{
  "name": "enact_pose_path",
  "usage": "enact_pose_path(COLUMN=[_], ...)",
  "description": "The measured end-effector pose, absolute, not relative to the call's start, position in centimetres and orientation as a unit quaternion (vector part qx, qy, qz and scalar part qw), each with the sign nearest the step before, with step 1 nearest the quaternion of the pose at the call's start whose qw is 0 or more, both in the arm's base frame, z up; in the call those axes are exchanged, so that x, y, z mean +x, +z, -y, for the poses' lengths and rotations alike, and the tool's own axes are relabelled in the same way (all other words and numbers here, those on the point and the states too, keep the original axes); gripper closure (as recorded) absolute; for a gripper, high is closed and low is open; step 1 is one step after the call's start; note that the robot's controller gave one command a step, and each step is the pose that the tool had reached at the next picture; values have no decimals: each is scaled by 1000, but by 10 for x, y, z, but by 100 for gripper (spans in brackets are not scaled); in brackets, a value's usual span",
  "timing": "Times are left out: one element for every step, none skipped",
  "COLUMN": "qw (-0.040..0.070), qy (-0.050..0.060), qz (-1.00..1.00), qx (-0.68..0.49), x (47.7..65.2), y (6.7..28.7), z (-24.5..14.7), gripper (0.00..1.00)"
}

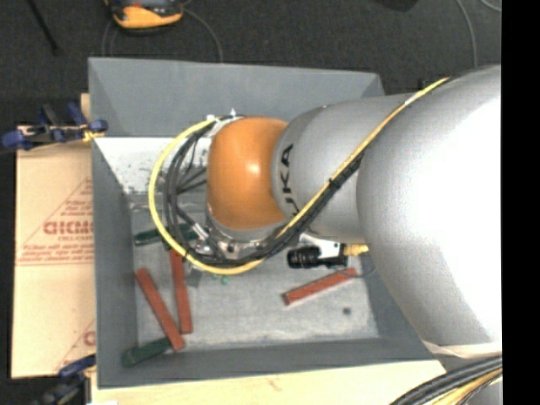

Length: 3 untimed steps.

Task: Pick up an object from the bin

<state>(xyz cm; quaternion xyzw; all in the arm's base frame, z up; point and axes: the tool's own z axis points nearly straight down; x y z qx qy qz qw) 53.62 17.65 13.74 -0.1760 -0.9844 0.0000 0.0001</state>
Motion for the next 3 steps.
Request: enact_pose_path(qw=[-1,-1,-5], qy=[0,0,-1], qz=[980,979,987], qx=[-201,-202,-162], x=[524,524,555], y=[148,149,117], z=[-161,-161,-192], gripper=[0,0,0])
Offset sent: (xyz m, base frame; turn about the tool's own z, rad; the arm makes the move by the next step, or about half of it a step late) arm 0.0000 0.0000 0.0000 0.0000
